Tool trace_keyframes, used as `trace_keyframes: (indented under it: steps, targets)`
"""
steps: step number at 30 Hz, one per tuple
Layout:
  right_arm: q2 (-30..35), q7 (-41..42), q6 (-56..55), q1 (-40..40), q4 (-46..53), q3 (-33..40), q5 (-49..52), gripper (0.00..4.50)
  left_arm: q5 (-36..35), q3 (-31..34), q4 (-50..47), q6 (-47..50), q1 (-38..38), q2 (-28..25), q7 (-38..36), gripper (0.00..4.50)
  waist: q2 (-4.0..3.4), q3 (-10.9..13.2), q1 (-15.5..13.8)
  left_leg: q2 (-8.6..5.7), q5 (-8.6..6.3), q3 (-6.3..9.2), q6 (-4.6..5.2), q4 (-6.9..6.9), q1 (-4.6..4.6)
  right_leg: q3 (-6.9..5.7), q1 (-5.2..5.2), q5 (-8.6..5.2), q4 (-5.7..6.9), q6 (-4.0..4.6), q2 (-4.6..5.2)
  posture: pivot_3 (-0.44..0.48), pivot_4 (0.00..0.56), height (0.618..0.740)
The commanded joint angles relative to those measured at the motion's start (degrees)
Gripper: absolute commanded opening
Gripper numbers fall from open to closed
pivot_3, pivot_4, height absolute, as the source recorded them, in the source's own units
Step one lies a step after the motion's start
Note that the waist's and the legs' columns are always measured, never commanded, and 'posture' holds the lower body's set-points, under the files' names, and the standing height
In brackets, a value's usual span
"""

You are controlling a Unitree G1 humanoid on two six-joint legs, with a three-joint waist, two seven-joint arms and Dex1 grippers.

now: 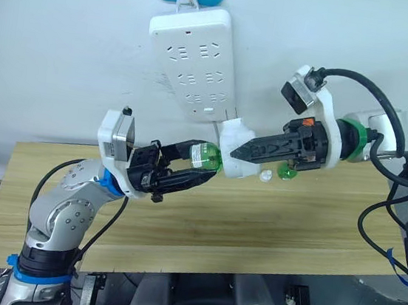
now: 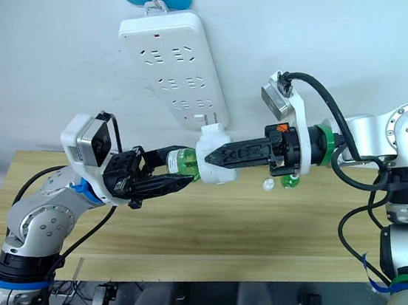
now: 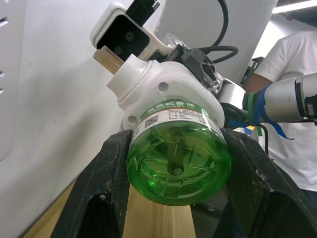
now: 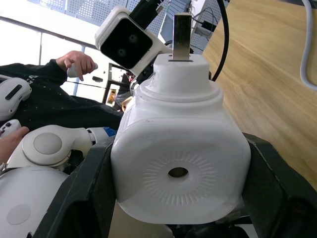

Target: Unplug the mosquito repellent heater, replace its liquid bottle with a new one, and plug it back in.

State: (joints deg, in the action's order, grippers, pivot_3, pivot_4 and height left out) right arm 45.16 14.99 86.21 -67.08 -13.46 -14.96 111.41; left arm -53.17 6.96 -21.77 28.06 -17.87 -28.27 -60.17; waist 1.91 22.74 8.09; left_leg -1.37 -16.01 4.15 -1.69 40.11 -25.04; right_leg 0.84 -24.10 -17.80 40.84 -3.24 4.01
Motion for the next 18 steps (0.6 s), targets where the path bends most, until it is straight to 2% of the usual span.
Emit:
trace_keyframes:
  steps: [1,11,13,14,18]
  targets:
    - [0.01,1.07,0.07,-1.44,0.94,1.27,1.59,2.96,-1.28,0.48,-1.11,-0.58,-0.52,0.6,0.22,2.33,0.0,0.0,0.0,0.0,0.0,0.0,0.0,0.0,0.0,0.0,0.0,0.0,0.0,0.0,0.0,-0.228,0.339,0.74]
    - [-0.49,1.52,-0.06,-1.56,0.64,1.89,1.59,2.96,-3.52,0.67,-0.68,2.87,-0.91,-1.08,-0.11,2.33,0.0,0.0,0.01,0.0,0.0,0.0,0.0,0.0,0.0,0.0,0.0,0.0,0.0,0.0,0.0,-0.229,0.337,0.74]
    - [-0.48,1.54,-0.09,-1.5,0.68,1.99,1.59,2.96,-2.81,0.73,-0.66,2.89,-0.91,-1.48,0.51,3.03,0.0,0.0,0.01,0.0,0.0,0.0,0.0,0.0,0.0,0.01,0.0,0.0,0.0,0.0,0.0,-0.229,0.336,0.74]
    - [-0.37,1.59,-0.04,-1.54,0.62,2.06,1.59,2.96,-2.76,0.67,-0.71,3.0,-0.87,-1.68,0.51,3.15,0.0,0.0,0.02,0.0,0.0,0.0,0.0,0.0,0.0,0.0,0.0,0.0,-0.01,0.0,0.0,-0.229,0.336,0.74]
    - [0.05,1.78,0.12,-1.51,0.53,2.29,1.59,2.96,-2.93,0.46,-1.14,3.18,-0.22,-2.32,-0.56,4.34,0.0,0.0,0.01,0.0,0.0,0.01,0.0,0.0,0.0,0.0,0.0,0.0,-0.01,0.0,0.0,-0.229,0.336,0.74]
